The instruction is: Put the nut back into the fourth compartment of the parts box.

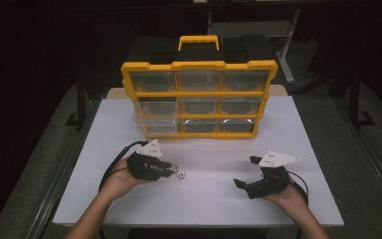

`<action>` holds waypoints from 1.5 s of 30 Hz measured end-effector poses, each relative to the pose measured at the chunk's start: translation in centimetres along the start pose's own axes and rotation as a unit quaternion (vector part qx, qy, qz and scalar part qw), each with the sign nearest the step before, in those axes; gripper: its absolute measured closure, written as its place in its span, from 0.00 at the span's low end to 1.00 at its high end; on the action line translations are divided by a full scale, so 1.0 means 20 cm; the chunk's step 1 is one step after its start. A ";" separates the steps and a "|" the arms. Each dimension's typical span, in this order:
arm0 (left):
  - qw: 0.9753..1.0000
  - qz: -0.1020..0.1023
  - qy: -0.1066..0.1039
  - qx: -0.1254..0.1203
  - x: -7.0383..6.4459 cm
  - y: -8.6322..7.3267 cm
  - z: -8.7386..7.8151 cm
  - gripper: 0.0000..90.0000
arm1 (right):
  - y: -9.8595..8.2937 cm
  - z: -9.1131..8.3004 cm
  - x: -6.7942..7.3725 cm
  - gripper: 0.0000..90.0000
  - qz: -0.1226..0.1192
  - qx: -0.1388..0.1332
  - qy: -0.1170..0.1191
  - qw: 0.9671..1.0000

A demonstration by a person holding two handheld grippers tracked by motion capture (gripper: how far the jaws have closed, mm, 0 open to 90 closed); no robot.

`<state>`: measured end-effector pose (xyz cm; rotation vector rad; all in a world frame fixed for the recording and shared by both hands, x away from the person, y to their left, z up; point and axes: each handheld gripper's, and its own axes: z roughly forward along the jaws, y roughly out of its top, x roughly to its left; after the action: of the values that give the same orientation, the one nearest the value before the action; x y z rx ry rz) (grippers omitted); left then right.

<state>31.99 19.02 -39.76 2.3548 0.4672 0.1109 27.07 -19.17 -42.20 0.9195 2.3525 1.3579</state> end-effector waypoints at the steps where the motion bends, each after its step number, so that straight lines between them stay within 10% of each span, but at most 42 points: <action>1: 1.000 -0.004 -0.001 0.000 0.00 0.00 0.00 0.78 | 0.00 0.00 0.00 0.04 0.000 0.000 0.000 1.000; 45: 0.999 -0.014 -0.030 -0.011 0.06 0.30 -0.36 0.78 | 0.00 0.00 -0.01 0.04 0.001 0.003 -0.001 1.000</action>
<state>33.33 20.06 -30.51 2.3229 0.4667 0.0319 27.13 -19.26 -42.24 0.9252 2.3549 1.3512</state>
